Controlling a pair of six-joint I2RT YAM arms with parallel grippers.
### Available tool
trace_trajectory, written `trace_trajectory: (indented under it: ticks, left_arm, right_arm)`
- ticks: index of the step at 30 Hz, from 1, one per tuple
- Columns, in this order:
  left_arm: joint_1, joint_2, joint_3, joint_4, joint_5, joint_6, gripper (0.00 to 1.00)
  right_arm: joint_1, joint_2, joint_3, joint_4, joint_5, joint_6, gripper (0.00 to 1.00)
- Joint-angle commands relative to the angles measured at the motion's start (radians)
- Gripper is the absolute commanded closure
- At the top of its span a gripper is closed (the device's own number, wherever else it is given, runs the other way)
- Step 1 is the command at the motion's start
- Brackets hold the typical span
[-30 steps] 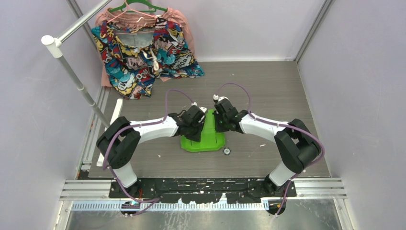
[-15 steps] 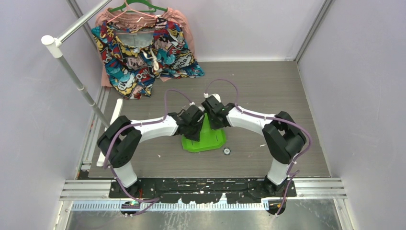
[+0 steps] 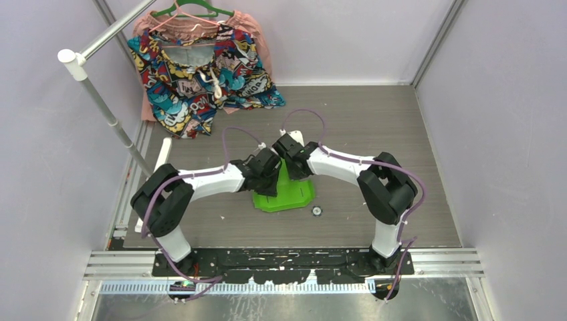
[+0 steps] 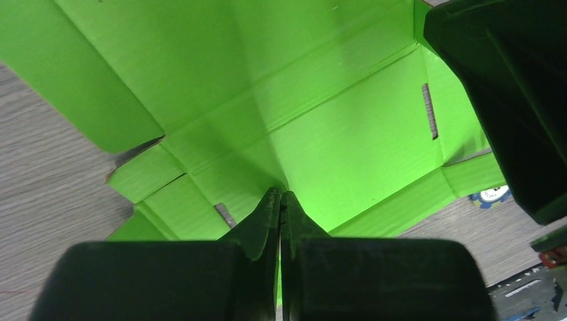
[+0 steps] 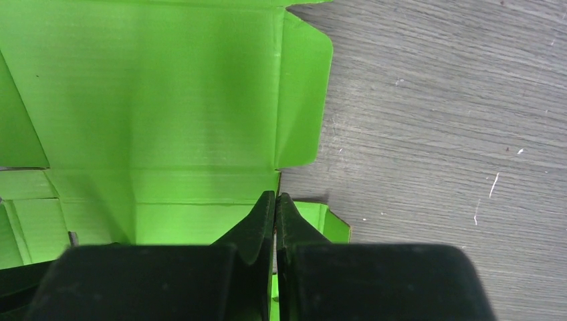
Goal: Fold the paper box
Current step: Fold the paper box at the center of the board.
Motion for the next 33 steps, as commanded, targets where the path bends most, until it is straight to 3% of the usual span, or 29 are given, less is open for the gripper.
trace_trajectory:
  ticks: [1,10,19,25,31,33]
  left_arm:
    - [-0.013,-0.098,-0.017,0.024,-0.060,0.060,1.00]
    - [0.067,-0.331,-0.026,-0.105,-0.075,0.042,0.93]
    - [0.149,-0.429,-0.116,-0.137,-0.096,0.010,0.97]
    - [0.204,-0.390,-0.167,-0.136,-0.074,-0.024,0.97]
    - [0.224,-0.320,-0.191,-0.101,-0.042,-0.035,0.99]
    - [0.226,-0.305,-0.195,-0.087,-0.031,-0.036,1.00]
  right_arm:
    - [0.024,0.023,0.006,0.019,-0.016,0.015,0.97]
    - [0.025,0.061,0.059,-0.016,-0.012,0.007,0.97]
    - [0.035,0.091,0.073,-0.008,-0.015,0.019,0.98]
    - [0.049,0.123,0.096,-0.016,-0.012,0.023,0.98]
    - [0.064,0.152,0.116,-0.026,-0.003,0.024,0.81]
    - [0.064,0.157,0.114,-0.022,-0.003,0.026,0.80]
